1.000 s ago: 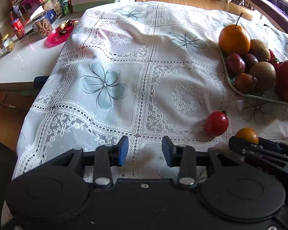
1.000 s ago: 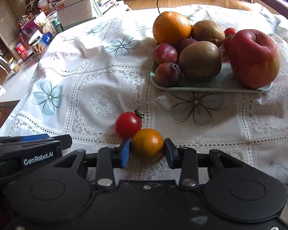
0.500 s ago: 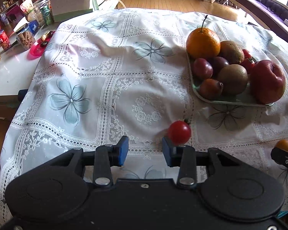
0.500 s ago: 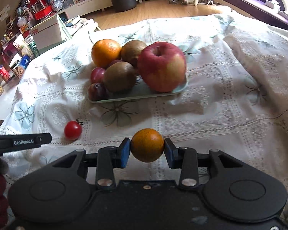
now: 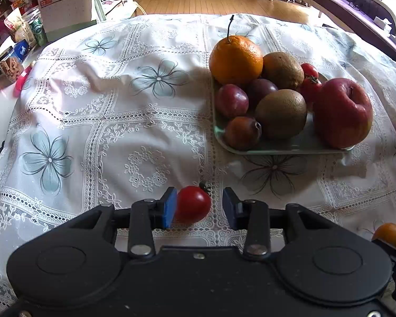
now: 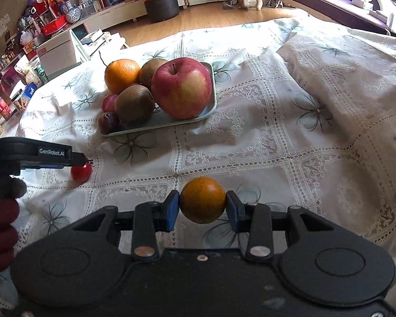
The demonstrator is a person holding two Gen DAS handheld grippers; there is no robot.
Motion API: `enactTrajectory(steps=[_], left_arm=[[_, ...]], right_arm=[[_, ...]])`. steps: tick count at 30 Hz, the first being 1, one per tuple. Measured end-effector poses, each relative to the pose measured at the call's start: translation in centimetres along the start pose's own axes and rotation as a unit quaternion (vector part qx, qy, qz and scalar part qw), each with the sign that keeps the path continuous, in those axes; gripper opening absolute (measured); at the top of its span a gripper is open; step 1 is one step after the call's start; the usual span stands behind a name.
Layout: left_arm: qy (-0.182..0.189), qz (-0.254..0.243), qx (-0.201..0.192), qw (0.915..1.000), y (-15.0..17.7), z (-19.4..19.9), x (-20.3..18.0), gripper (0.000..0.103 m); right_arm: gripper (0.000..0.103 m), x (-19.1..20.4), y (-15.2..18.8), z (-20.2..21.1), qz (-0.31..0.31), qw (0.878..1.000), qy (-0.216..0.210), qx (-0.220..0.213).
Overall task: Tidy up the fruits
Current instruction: 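Grasp the red cherry tomato with the left gripper while the right holds the orange, then carry the orange and tomato over the tray and open both grippers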
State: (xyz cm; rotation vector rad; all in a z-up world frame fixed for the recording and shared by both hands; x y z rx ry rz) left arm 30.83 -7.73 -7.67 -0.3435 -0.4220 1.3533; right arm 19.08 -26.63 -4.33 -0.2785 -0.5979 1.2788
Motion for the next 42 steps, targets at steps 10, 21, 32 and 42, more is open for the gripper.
enactTrajectory(steps=[10, 21, 32, 42], left_arm=[[-0.044, -0.037, -0.016, 0.9982, 0.4, -1.1, -0.8, 0.053], [-0.041, -0.018, 0.012, 0.9989, 0.5, -3.1, -0.6, 0.052], [-0.024, 0.003, 0.021, 0.9995, 0.0, -1.7, -0.7, 0.043], [0.014, -0.008, -0.004, 0.9999, 1.4, 6.4, -1.5, 0.043]], right_arm=[[0.04, 0.4, 0.3, -0.1, -0.002, 1.0, -0.005, 0.003], [0.04, 0.7, 0.7, -0.8, -0.005, 1.0, -0.011, 0.012], [0.04, 1.2, 0.4, -0.1, -0.006, 1.0, -0.019, 0.005], [0.04, 1.8, 0.2, 2.6, -0.021, 0.999, -0.039, -0.011]])
Point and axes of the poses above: each gripper's, at about its wrist camera, not at the fingertips, and z roughly against the way its jaws point, x to its left, y to its underside, the point moved 6 cm from there along -z, roughly the way its jaws point, and after that the axes turned 8 degrees about -y, right-handed, at the moved point
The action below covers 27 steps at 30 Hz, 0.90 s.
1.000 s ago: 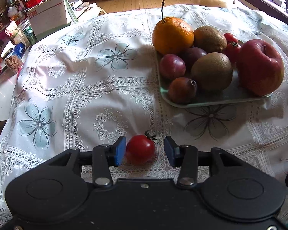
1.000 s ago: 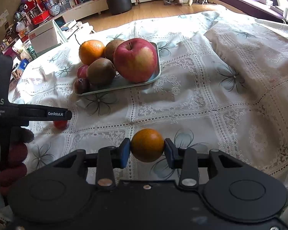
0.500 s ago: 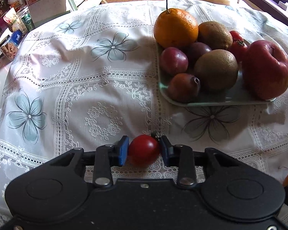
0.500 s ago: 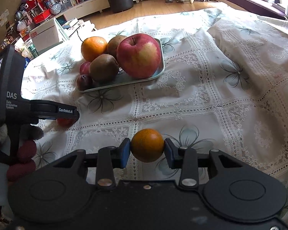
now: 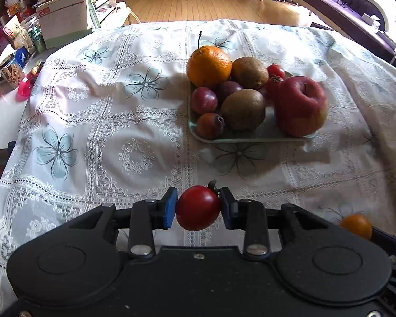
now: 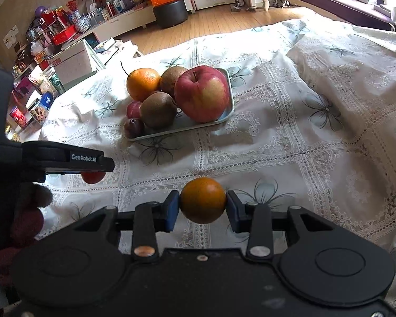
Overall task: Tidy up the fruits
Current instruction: 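Carry the orange and tomato over the tray and open both grippers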
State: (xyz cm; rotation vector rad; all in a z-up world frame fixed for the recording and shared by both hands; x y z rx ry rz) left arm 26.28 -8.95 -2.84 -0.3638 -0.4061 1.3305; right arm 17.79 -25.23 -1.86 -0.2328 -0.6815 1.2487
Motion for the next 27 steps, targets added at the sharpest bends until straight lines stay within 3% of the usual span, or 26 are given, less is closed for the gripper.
enactTrajectory(steps=[9, 15, 22, 27], left_arm=[[0.038, -0.019, -0.021, 0.9989, 4.2, 6.6, -0.2, 0.043], [0.032, -0.023, -0.037, 0.9985, 8.3, 9.4, -0.2, 0.043], [0.022, -0.024, -0.042, 0.9986, 13.6, 10.7, -0.6, 0.043], [0.016, -0.025, -0.024, 0.9993, 16.5, 10.8, -1.1, 0.043]], right_arm=[[0.04, 1.2, 2.0, 5.1, -0.012, 0.999, -0.03, -0.01], [0.04, 1.3, 4.6, 8.7, -0.017, 0.999, -0.042, -0.02], [0.04, 0.2, 9.1, 11.2, 0.002, 1.0, 0.007, -0.031], [0.04, 0.1, 11.3, 12.2, 0.015, 1.0, 0.014, -0.009]])
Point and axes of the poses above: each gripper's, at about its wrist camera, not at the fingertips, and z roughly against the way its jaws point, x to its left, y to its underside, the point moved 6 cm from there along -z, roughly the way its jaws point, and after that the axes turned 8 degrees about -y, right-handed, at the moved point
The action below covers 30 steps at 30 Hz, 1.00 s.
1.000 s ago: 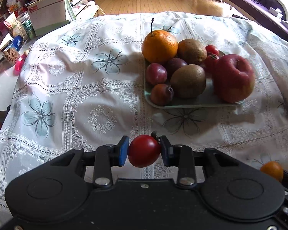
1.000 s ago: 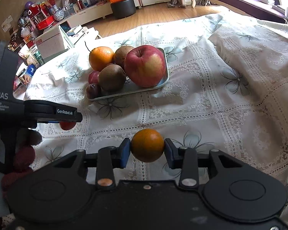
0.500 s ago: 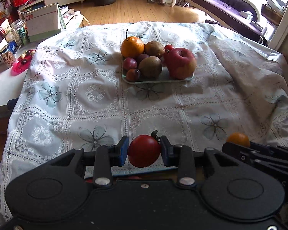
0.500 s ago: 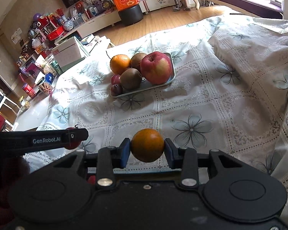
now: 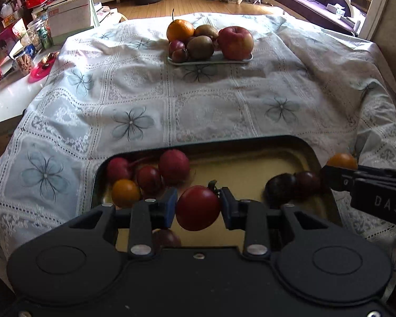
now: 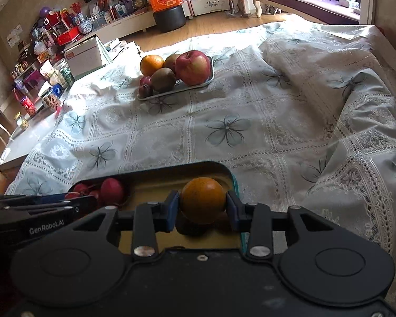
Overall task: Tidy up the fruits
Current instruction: 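Carry the orange and tomato over the tray and open both grippers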
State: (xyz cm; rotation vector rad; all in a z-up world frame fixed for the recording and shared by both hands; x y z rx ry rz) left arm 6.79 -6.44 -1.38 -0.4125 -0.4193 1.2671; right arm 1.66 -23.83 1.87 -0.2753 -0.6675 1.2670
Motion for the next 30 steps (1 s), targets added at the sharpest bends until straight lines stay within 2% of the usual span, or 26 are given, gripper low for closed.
enactTrajectory(steps=[6, 11, 14, 19, 24, 30], left_arm=[[-0.023, -0.003, -0.003, 0.9997, 1.6, 0.3, -0.3, 0.043], [-0.027, -0.009, 0.001, 0.9996, 1.8, -0.2, -0.8, 0.044], [-0.045, -0.011, 0.001, 0.9989, 2.1, -0.5, -0.8, 0.044], [-0.054, -0.009, 0.01, 0.9985, 2.5, -1.1, -0.4, 0.044], [-0.038, -0.004, 0.03, 0.9988, 3.0, -1.7, -0.4, 0.044], [-0.039, -0.004, 0.021, 0.999, 3.0, -1.4, -0.4, 0.044]], right_arm=[[0.04, 0.4, 1.0, 1.5, 0.014, 1.0, -0.004, 0.021], [0.04, 0.0, 1.2, 2.8, 0.009, 1.0, 0.004, -0.001], [0.04, 0.2, 1.7, 2.3, 0.01, 1.0, 0.003, 0.006], [0.04, 0.5, 2.8, 0.8, 0.011, 0.999, 0.001, 0.03], [0.04, 0.6, 3.6, -0.2, 0.013, 0.999, 0.006, 0.047], [0.04, 0.9, 4.1, -0.6, 0.015, 0.998, 0.006, 0.055]])
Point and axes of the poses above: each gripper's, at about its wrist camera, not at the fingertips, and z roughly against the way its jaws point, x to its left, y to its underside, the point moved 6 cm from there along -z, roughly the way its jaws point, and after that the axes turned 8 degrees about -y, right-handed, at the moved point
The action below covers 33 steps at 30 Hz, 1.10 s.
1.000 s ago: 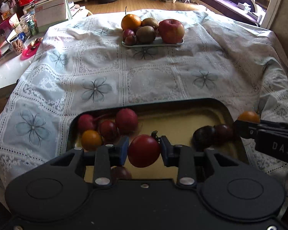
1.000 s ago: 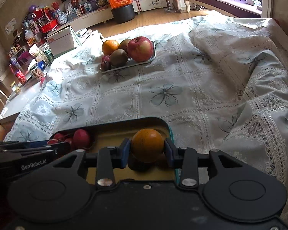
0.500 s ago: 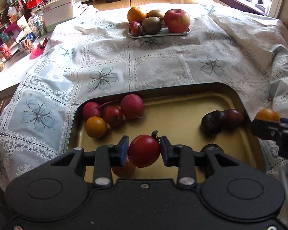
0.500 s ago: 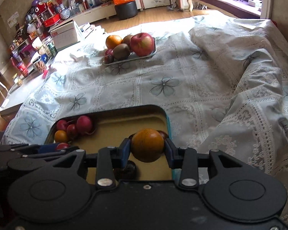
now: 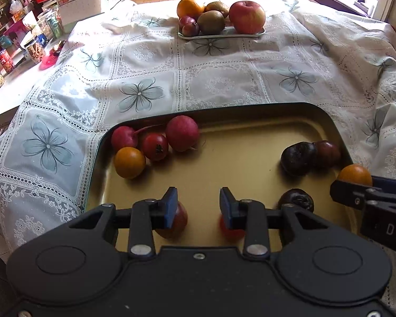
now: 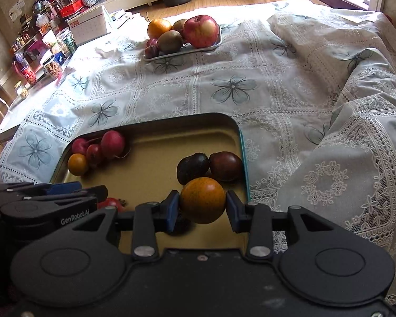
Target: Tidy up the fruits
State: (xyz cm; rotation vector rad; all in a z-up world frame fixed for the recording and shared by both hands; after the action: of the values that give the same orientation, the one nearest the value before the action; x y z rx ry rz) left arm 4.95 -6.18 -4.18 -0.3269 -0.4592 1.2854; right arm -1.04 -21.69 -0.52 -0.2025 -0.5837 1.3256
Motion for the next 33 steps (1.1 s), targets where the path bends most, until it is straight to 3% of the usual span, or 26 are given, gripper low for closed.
enactTrajectory(steps=[16, 33], left_arm=[[-0.002, 0.018, 0.003, 0.9998, 0.5, 0.3, 1.0, 0.044], [-0.004, 0.019, -0.006, 0.9998, 1.4, 1.2, 1.1, 0.044]], right_arm=[[0.041, 0.4, 0.3, -0.4, 0.011, 1.0, 0.0, 0.003], [0.041, 1.3, 0.5, 0.6, 0.005, 1.0, 0.009, -0.03]])
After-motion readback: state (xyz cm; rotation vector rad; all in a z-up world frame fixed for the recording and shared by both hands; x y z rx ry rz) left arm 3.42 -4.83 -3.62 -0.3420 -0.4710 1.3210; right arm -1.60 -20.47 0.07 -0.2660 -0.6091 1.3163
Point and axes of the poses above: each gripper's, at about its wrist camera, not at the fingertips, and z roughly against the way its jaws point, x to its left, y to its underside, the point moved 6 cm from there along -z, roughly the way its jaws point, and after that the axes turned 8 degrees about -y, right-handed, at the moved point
